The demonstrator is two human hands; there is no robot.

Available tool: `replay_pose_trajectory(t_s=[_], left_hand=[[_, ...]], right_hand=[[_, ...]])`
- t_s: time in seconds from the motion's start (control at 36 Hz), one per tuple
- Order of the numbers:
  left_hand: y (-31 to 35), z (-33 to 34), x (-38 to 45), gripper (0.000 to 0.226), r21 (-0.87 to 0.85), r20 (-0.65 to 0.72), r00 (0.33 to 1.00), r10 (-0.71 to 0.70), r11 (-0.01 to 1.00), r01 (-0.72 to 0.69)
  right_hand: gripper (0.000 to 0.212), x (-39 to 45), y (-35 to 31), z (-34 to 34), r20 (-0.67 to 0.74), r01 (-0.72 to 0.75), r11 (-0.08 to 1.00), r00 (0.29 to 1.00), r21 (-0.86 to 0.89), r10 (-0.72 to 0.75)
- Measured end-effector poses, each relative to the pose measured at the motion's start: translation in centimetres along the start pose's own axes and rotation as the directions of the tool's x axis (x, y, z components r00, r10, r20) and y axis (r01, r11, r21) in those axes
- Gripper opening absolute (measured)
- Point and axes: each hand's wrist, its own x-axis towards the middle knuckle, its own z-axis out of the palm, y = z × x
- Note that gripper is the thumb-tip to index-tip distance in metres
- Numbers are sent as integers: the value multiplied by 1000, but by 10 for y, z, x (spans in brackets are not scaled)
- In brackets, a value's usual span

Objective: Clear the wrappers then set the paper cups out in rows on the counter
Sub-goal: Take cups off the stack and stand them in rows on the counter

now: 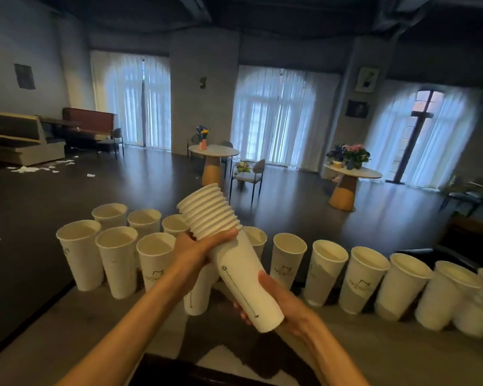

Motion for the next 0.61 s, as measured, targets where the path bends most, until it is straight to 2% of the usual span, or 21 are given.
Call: replay_pose_trajectory(t_s=[0.11,0.17,0.28,0.39,0.47,0.5,0.61], left_hand=[[4,19,-5,87,97,-73,996,55,994,-48],[10,27,-7,81,148,-64,992,112,984,-102],[16,37,-9,62,225,-30,981,191,958,-179],[14,39,-3,61,251,-69,972,226,947,-202],[9,35,4,74,291,-150,957,248,936,-197],[8,32,8,77,293,-177,947,267,933,-209],[21,23,18,76,275,-251,905,344,921,-274]], right_hand=[[109,-4,-2,-8,-62,6,992,998,-122,-13],[110,-6,-1,-13,-115,31,980,992,-196,-54],[108,-6,0,-16,-132,71,961,985,-266,-109],[98,0,3,-18,-204,85,953,968,-292,-149],[72,9,7,-20,-269,67,896,942,-440,-203],[71,12,10,-22,-287,56,876,933,-479,-217],[101,19,27,-19,-344,-73,858,931,-509,-125]])
